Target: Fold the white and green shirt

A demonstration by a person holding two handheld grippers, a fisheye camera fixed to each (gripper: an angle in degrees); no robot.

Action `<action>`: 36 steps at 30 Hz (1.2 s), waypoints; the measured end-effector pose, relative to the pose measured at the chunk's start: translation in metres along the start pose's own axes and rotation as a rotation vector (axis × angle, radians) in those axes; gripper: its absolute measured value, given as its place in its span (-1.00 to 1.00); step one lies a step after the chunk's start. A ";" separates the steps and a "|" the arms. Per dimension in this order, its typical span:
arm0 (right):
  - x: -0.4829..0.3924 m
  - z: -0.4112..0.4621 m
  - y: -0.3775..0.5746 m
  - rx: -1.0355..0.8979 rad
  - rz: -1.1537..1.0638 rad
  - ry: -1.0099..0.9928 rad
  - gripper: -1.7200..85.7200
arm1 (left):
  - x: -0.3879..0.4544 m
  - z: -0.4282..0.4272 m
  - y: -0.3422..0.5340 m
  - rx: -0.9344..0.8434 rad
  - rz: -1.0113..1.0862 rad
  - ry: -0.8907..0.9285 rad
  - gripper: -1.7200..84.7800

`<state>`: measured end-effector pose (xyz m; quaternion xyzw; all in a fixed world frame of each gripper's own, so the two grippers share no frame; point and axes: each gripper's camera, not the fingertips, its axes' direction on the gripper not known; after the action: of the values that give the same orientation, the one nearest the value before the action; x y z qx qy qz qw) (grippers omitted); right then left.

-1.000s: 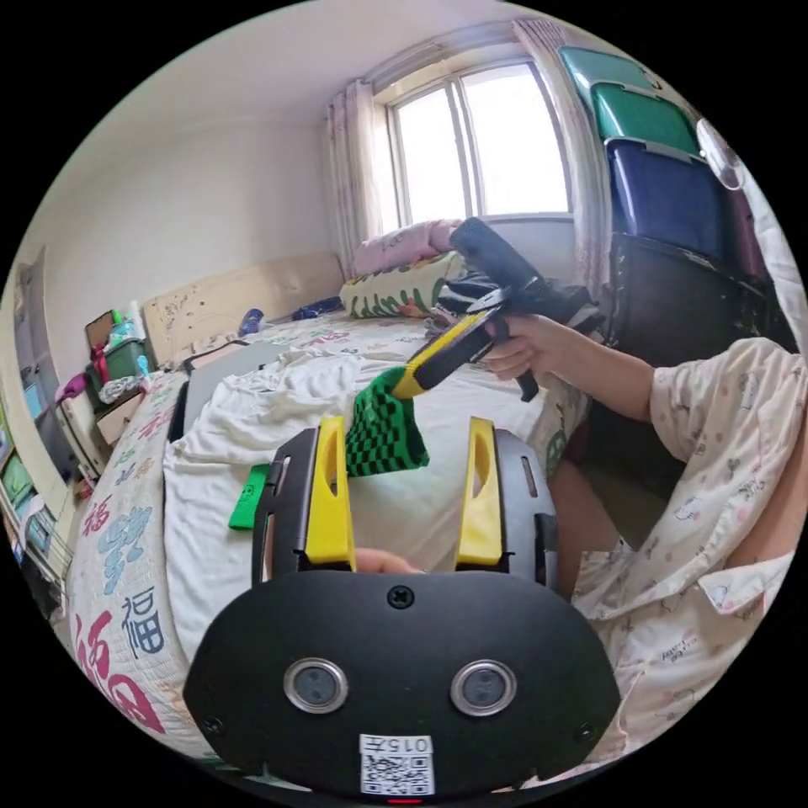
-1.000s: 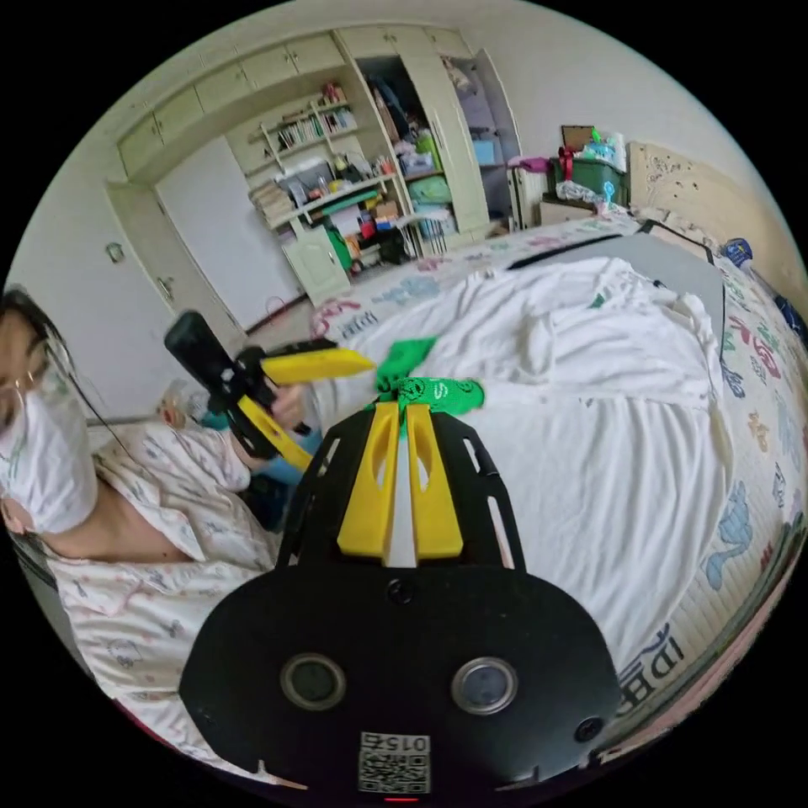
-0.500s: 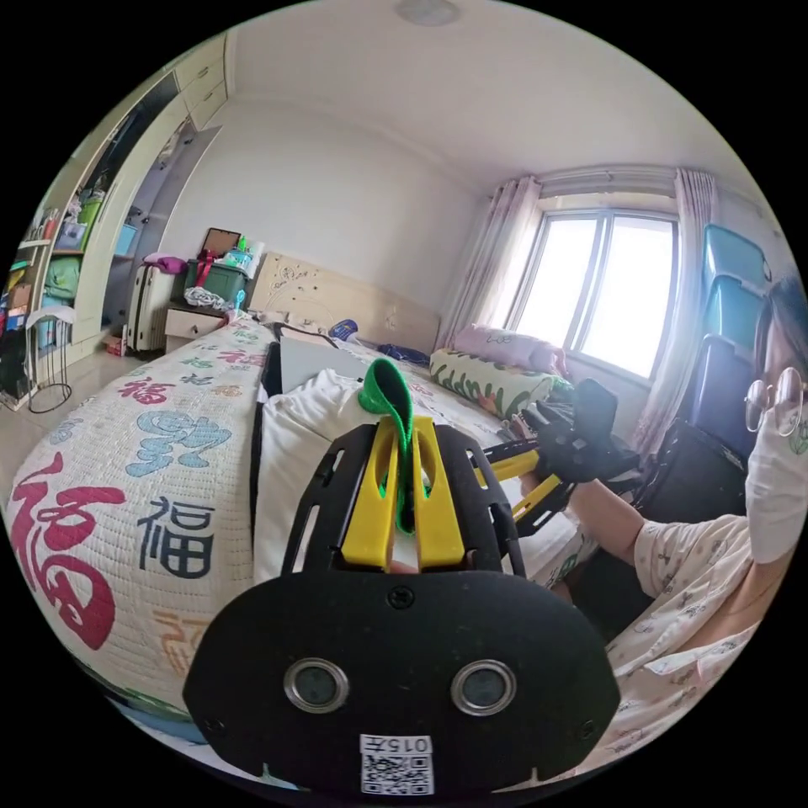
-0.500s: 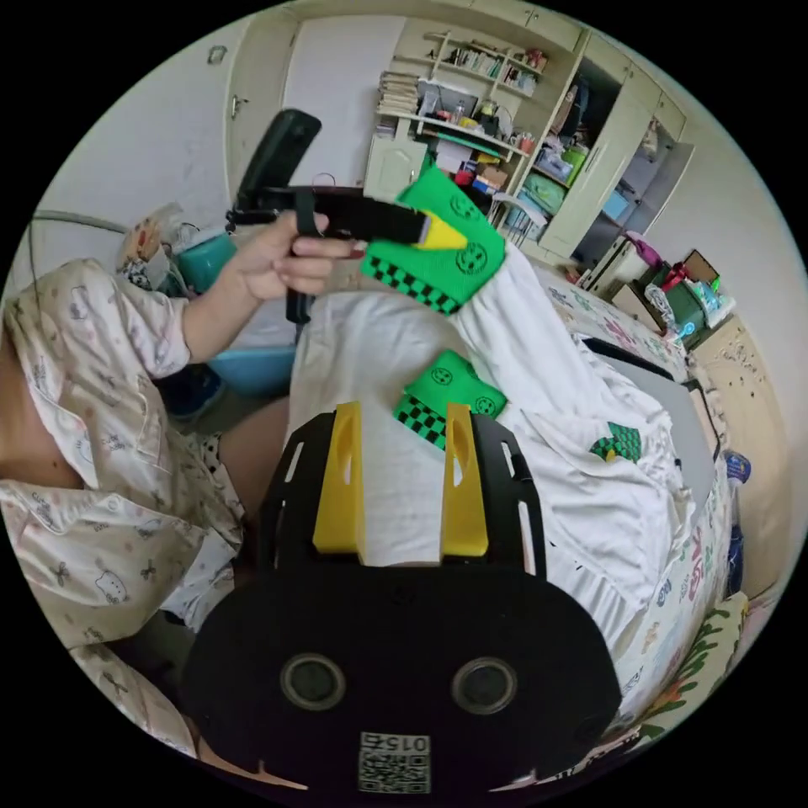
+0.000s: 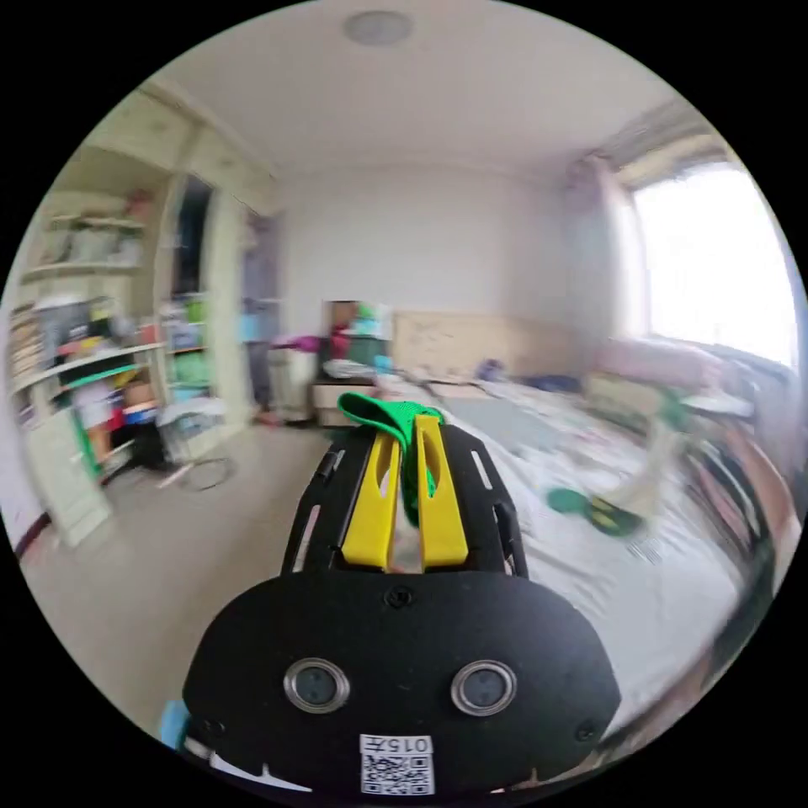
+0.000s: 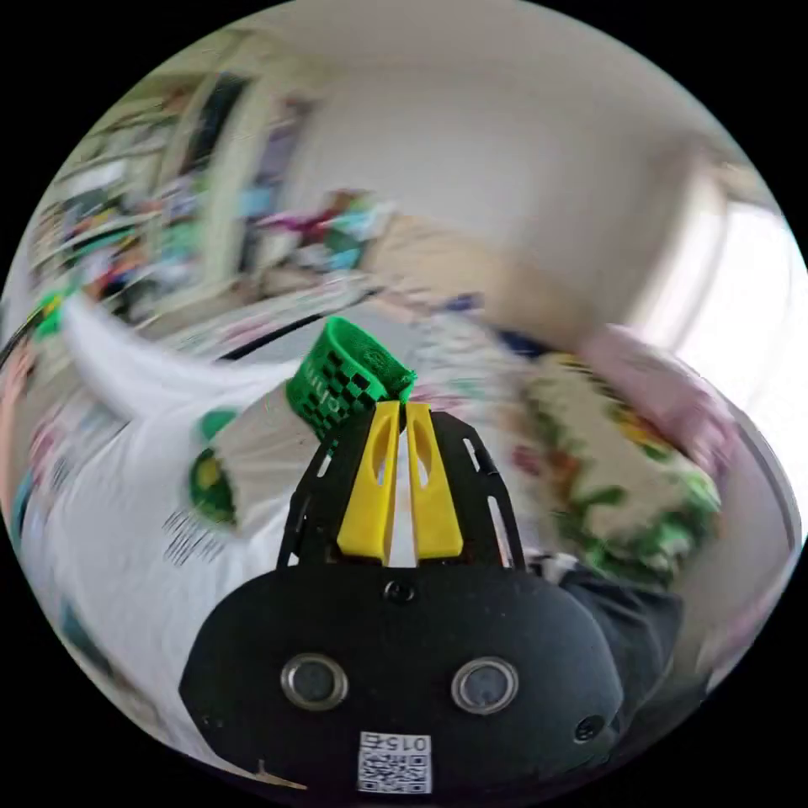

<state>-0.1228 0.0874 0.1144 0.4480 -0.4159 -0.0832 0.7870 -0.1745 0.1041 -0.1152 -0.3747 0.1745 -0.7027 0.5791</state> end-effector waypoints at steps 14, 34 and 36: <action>-0.094 0.011 0.199 -0.223 -0.181 -0.567 -0.79 | 0.067 0.079 0.148 -0.240 -0.052 0.147 -0.64; -0.469 0.221 0.106 -0.294 -0.298 -0.560 -0.98 | 0.367 0.165 0.136 -0.347 0.464 0.629 -0.93; -0.508 0.256 0.091 -0.305 -0.284 -0.499 -0.98 | 0.454 0.230 0.150 -0.468 0.529 0.656 -0.95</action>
<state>-0.6567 0.2339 -0.0448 0.3442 -0.5121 -0.3609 0.6993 0.0733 -0.3219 0.0819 -0.1965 0.5907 -0.5543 0.5525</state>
